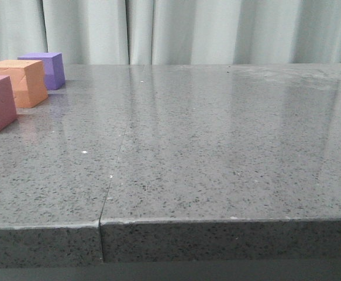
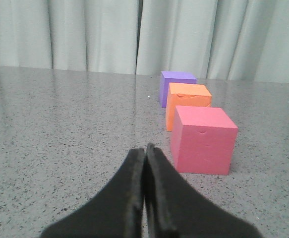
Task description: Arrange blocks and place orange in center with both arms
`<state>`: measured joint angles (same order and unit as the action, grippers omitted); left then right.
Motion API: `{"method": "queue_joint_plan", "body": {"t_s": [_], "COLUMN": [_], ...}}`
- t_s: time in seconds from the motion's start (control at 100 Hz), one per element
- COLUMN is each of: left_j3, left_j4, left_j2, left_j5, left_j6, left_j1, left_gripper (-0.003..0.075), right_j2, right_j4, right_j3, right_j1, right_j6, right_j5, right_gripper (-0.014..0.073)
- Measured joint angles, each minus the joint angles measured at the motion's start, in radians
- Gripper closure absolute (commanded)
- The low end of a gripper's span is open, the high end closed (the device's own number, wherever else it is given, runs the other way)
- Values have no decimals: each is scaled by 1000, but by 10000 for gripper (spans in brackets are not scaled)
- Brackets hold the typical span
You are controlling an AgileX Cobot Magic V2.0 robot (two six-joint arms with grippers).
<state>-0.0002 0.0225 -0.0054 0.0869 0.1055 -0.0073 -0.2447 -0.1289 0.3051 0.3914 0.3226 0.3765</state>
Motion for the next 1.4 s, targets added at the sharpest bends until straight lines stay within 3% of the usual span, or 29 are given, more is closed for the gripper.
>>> {"method": "queue_joint_plan", "body": {"t_s": [0.21,0.34,0.75,1.4], "left_j3": [0,0,0,0], "left_j4": [0,0,0,0], "left_j2": [0,0,0,0], "left_j5": [0,0,0,-6], "left_j6": [0,0,0,0], "left_j1": [0,0,0,0], "left_gripper": [741,741,741,741], "right_j2": [7,71,251,256], "right_j4": [30,60,129,129], "right_j3": [-144,-216,-332,-333], "right_j1": [-163,-236,-385,-392], "right_j6": [-95,-169,-190,-190], "right_j5": [-283,-377,-355,-337], "right_gripper": [663,663,663,663]}}
